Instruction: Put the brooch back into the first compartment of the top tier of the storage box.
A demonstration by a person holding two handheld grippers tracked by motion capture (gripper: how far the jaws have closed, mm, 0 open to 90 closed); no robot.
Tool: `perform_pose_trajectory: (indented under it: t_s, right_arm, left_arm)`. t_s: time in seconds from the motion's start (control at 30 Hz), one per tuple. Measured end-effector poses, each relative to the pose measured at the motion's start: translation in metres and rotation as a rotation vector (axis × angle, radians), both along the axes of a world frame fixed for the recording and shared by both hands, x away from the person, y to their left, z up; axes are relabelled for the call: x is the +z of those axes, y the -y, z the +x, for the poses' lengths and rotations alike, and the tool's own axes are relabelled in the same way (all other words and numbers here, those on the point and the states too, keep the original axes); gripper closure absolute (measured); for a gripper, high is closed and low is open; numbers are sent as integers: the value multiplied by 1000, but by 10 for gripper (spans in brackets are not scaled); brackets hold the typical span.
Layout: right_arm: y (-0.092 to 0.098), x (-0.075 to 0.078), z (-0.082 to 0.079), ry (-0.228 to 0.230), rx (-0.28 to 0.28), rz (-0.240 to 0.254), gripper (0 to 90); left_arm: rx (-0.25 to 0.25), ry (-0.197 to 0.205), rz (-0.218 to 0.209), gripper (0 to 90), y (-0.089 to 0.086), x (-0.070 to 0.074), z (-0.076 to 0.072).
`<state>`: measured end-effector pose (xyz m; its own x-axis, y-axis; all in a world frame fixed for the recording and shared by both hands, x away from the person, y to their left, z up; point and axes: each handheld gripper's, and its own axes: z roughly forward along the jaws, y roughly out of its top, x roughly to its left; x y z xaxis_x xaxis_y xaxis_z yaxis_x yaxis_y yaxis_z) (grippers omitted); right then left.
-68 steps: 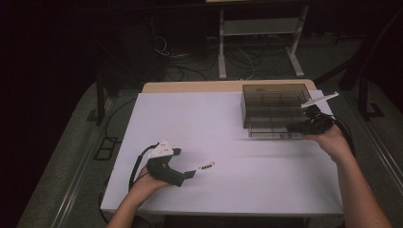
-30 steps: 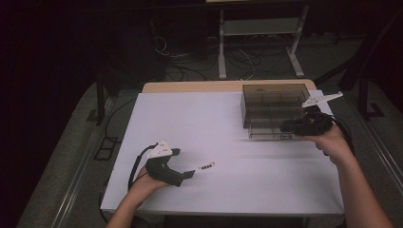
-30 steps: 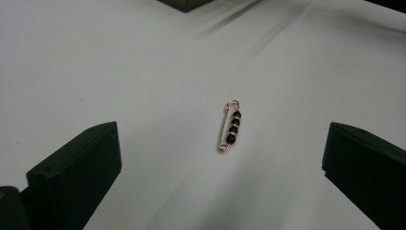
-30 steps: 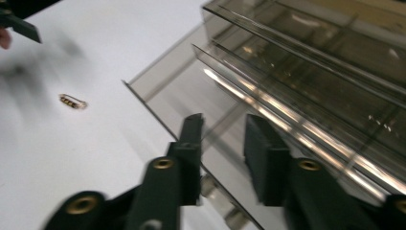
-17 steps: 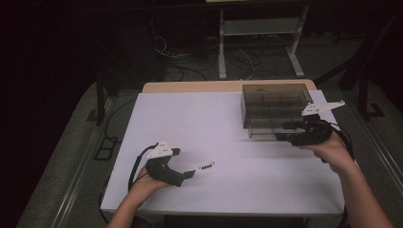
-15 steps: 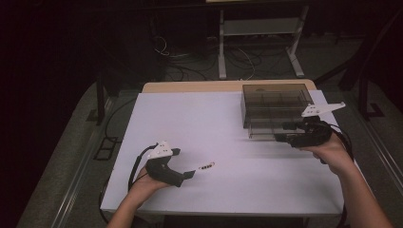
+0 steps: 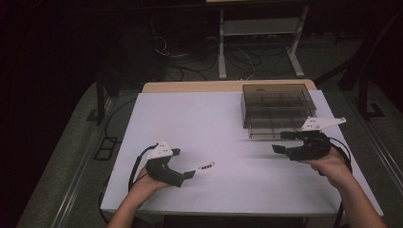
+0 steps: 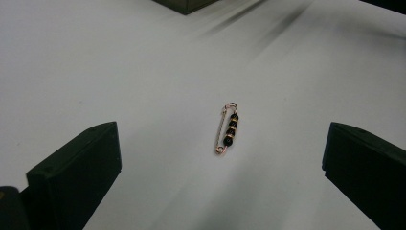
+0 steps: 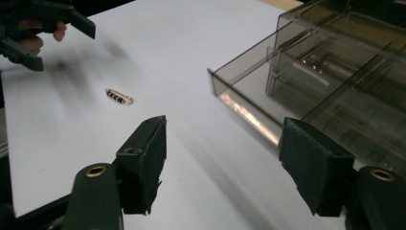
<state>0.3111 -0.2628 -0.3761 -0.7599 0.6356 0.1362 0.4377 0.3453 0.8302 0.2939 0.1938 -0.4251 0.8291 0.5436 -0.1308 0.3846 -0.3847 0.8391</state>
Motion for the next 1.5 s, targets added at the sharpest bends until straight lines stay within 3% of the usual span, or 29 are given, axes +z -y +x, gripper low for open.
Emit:
perform_pose_trajectory:
  t_s: [0.3,0.5,0.77,1.07,1.5]
  right_arm:
    - [1,-26,-19,-42,28,27,278]
    - [-4,-44,-32,-38,42,23,212]
    - [-7,-61,-43,-25,46,4,192]
    - [-3,-65,-45,-8,36,0,189]
    - [-5,-65,-45,10,44,-2,190]
  left_arm:
    - [-2,0,-7,0,1,0,0]
    - [-7,2,-11,0,2,0,1]
    - [-15,-3,-9,0,3,-1,2]
    - [-13,6,-7,0,3,0,0]
    - [-19,25,-4,0,9,5,8]
